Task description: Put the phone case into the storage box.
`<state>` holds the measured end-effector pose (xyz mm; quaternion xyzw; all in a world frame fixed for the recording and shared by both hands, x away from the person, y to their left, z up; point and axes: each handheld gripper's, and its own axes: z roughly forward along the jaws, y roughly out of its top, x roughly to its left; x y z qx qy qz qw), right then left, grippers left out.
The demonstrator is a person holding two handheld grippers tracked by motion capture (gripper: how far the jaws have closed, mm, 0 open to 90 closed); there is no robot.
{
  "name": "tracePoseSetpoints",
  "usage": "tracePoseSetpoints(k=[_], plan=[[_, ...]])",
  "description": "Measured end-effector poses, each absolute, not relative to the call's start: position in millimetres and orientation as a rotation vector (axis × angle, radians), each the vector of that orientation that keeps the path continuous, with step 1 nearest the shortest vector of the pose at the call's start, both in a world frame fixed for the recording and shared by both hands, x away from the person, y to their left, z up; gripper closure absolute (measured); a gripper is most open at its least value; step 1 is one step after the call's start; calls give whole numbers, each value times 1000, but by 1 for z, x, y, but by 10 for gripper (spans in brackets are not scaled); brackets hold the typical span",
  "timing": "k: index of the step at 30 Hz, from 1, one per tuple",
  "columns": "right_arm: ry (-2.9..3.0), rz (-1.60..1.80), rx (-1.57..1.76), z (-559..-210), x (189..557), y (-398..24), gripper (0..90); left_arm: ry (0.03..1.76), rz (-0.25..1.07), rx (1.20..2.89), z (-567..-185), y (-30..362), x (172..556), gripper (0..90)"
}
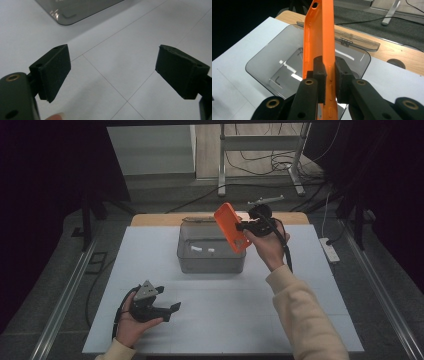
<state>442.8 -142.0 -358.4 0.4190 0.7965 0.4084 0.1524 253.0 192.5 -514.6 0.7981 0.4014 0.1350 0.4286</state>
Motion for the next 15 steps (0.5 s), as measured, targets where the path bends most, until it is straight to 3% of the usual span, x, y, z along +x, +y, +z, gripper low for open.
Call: tracePoseSetpoints(k=[15], plan=[[2274,1148,1248,-366,452,-135,811,995,334,1993,-514,192,253,132]])
